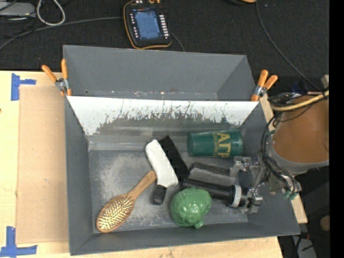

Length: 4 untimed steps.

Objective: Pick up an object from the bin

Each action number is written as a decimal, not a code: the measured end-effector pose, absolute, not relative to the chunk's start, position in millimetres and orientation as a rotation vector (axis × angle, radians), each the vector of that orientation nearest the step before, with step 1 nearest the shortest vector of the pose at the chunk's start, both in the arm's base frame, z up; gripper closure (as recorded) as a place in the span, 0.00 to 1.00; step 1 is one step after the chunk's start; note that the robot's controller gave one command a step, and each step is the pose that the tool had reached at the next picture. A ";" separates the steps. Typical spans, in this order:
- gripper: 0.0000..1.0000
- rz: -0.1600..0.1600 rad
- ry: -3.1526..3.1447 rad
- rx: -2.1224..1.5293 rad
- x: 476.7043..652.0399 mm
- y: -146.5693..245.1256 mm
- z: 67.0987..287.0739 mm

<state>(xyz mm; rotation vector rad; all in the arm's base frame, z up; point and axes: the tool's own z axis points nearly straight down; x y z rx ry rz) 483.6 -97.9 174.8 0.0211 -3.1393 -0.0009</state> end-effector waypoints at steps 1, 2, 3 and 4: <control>0.00 -0.001 -3.139 0.021 483.6 -97.9 174.8; 0.00 -0.006 -3.135 0.077 484.3 -27.9 160.6; 0.00 0.001 -3.138 0.020 489.1 -24.3 151.5; 0.00 -0.001 -3.133 -0.066 490.1 -26.1 160.7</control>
Offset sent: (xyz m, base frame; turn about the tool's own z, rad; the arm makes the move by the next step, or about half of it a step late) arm 0.0009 0.0651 -0.0127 -0.0279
